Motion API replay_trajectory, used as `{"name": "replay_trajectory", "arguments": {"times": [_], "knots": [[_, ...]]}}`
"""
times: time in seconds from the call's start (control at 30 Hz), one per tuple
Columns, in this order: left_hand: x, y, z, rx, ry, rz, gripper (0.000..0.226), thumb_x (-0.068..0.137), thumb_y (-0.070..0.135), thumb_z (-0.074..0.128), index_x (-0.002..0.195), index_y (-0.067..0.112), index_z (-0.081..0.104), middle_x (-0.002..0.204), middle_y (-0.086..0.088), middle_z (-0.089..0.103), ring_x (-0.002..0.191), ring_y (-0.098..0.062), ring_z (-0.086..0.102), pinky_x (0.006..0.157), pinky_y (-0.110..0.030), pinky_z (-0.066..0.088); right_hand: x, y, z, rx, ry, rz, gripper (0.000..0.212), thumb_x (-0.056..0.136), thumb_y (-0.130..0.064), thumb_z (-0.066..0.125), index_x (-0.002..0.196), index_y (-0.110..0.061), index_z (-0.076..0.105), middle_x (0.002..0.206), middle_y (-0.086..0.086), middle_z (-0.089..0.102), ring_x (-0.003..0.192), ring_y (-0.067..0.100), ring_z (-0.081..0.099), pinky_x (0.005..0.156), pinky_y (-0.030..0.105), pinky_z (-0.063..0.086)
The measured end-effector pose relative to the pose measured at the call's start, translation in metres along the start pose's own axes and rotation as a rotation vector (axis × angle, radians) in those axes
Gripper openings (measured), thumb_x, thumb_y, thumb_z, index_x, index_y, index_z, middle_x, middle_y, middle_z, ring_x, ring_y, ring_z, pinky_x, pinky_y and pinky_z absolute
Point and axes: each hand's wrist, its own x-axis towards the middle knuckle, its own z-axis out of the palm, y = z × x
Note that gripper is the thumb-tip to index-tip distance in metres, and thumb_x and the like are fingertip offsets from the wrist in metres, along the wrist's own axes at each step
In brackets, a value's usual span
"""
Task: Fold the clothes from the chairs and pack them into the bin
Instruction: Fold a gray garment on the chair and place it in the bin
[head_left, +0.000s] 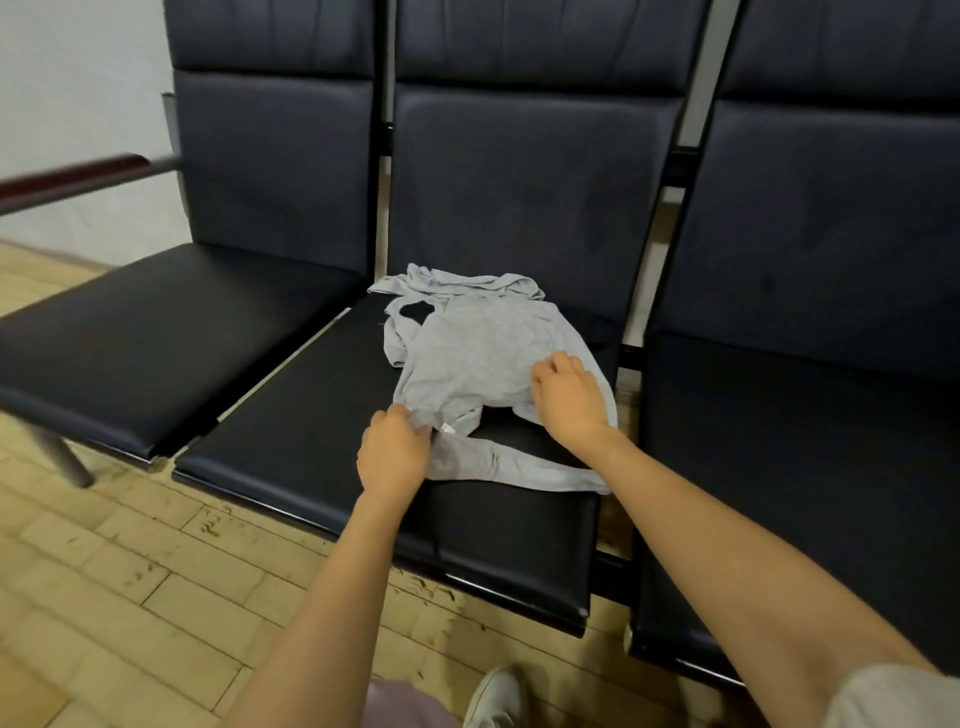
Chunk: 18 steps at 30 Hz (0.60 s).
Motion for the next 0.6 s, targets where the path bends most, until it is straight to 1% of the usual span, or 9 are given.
{"name": "replay_trajectory", "arguments": {"times": [0.07,0.13,0.2,0.27,0.33,0.4,0.47,0.53,0.6], "knots": [[-0.002,0.007,-0.007,-0.187,0.044,-0.001,0.025,0.095,0.025,0.053,0.108,0.004,0.052,0.107,-0.013,0.052,0.094,-0.030,0.054,0.074,-0.038,0.043,-0.002,-0.006,-0.015,0.301,0.115,0.090,0.018,0.101,-0.015,0.039,0.099,-0.004,0.052,0.094,0.011,0.052,0.087,0.026,0.049,0.072,0.035,0.039],[-0.006,0.020,-0.017,-0.447,0.054,-0.037,0.019,0.097,0.024,0.050,0.103,0.006,0.046,0.095,-0.007,0.054,0.083,-0.023,0.051,0.065,-0.032,0.039,-0.001,-0.010,-0.036,0.688,0.145,0.223,0.020,0.103,-0.019,0.034,0.093,-0.007,0.045,0.077,0.007,0.046,0.068,0.017,0.042,0.058,0.031,0.033],[-0.014,0.035,-0.026,-0.673,0.094,-0.039,0.017,0.099,0.025,0.046,0.100,0.008,0.042,0.083,0.001,0.048,0.073,-0.015,0.046,0.060,-0.028,0.037,0.003,-0.009,-0.058,0.950,0.171,0.328,0.017,0.102,-0.019,0.032,0.091,-0.010,0.042,0.075,0.000,0.042,0.064,0.012,0.036,0.057,0.027,0.032],[-0.023,0.052,-0.033,-0.823,0.144,0.030,0.014,0.100,0.025,0.045,0.098,0.011,0.041,0.079,0.005,0.043,0.069,-0.009,0.042,0.063,-0.025,0.037,0.011,-0.003,-0.076,1.185,0.228,0.469,0.018,0.100,-0.013,0.030,0.084,-0.014,0.039,0.074,-0.002,0.037,0.063,0.011,0.033,0.059,0.026,0.030],[-0.034,0.072,-0.035,-0.952,0.117,0.112,0.010,0.099,0.024,0.047,0.094,0.017,0.043,0.082,0.004,0.045,0.073,-0.008,0.044,0.070,-0.026,0.039,0.016,0.010,-0.091,1.366,0.287,0.599,0.025,0.096,-0.008,0.029,0.074,-0.016,0.035,0.069,-0.001,0.031,0.059,0.012,0.027,0.059,0.031,0.027],[-0.049,0.095,-0.029,-0.992,0.021,0.204,0.011,0.099,0.022,0.048,0.090,0.023,0.042,0.085,0.002,0.047,0.078,-0.009,0.047,0.072,-0.025,0.041,0.012,0.032,-0.104,1.401,0.343,0.685,0.022,0.092,-0.006,0.029,0.073,-0.007,0.041,0.070,0.002,0.036,0.063,0.017,0.030,0.062,0.035,0.029],[-0.074,0.120,-0.017,-0.910,-0.100,0.290,0.014,0.099,0.023,0.047,0.089,0.030,0.040,0.090,0.002,0.049,0.081,-0.009,0.049,0.069,-0.020,0.041,-0.004,0.058,-0.119,1.386,0.376,0.744,0.022,0.090,-0.009,0.032,0.085,-0.003,0.052,0.079,0.006,0.049,0.069,0.022,0.044,0.062,0.032,0.038],[-0.107,0.146,-0.002,-0.810,-0.250,0.360,0.015,0.100,0.024,0.046,0.087,0.031,0.039,0.087,0.006,0.046,0.078,-0.005,0.046,0.065,-0.015,0.039,-0.027,0.086,-0.136,1.404,0.427,0.775,0.017,0.090,-0.012,0.038,0.080,-0.010,0.051,0.080,0.004,0.052,0.068,0.018,0.048,0.060,0.030,0.040],[-0.144,0.171,0.014,-0.831,-0.471,0.432,0.016,0.101,0.021,0.044,0.088,0.029,0.039,0.081,0.008,0.042,0.072,-0.002,0.042,0.063,-0.012,0.037,-0.056,0.115,-0.150,1.354,0.488,0.789,0.017,0.092,-0.014,0.045,0.078,-0.018,0.052,0.077,0.000,0.049,0.068,0.014,0.046,0.061,0.027,0.038]]}}
